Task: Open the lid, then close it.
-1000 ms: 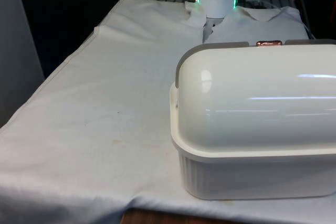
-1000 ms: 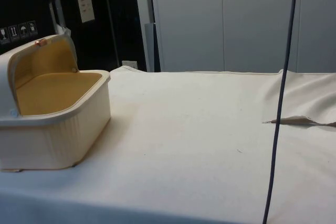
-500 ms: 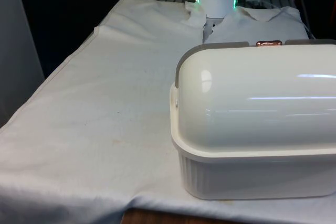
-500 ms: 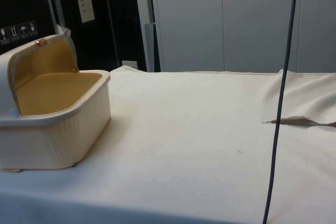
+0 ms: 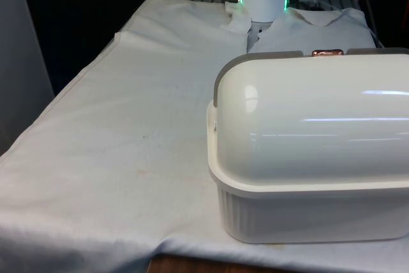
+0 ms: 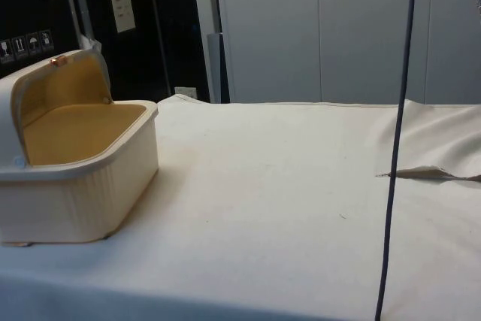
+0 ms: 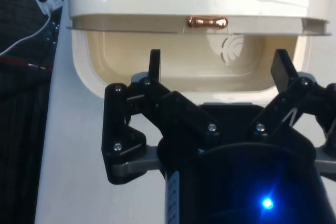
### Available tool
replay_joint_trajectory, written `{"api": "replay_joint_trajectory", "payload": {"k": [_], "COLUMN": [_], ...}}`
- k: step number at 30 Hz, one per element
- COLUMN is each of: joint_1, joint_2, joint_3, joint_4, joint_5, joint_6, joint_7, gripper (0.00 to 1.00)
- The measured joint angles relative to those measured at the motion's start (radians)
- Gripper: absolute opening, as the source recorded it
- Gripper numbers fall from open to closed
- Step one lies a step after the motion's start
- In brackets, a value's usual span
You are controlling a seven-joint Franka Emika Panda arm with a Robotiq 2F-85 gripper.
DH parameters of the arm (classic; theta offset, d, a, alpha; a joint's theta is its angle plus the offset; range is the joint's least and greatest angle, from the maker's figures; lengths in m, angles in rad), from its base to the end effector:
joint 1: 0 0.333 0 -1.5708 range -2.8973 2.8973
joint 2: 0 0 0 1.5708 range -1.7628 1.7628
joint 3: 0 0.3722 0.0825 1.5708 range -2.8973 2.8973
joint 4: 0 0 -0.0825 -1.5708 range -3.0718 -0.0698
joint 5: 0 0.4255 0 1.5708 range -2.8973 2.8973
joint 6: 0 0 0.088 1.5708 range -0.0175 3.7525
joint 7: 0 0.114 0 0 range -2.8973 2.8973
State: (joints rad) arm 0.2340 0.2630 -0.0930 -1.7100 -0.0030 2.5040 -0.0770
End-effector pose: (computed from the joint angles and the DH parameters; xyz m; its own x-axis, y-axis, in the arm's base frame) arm 0.7254 0.1101 0.5273 0.8370 0.2140 0.5036 0.2098 -0.9755 0.0658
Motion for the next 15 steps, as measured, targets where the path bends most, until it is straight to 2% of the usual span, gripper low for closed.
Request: {"api": "replay_joint_trajectory", "payload": {"k": [15], "joint_1": [-0.001], "joint_2": [0.115], "joint_3": [-0.004], "joint_4": [0.139], "joint_5": [0.0], "joint_6": [0.0], "joint_7": [0.002], "gripper": [1.0]}}
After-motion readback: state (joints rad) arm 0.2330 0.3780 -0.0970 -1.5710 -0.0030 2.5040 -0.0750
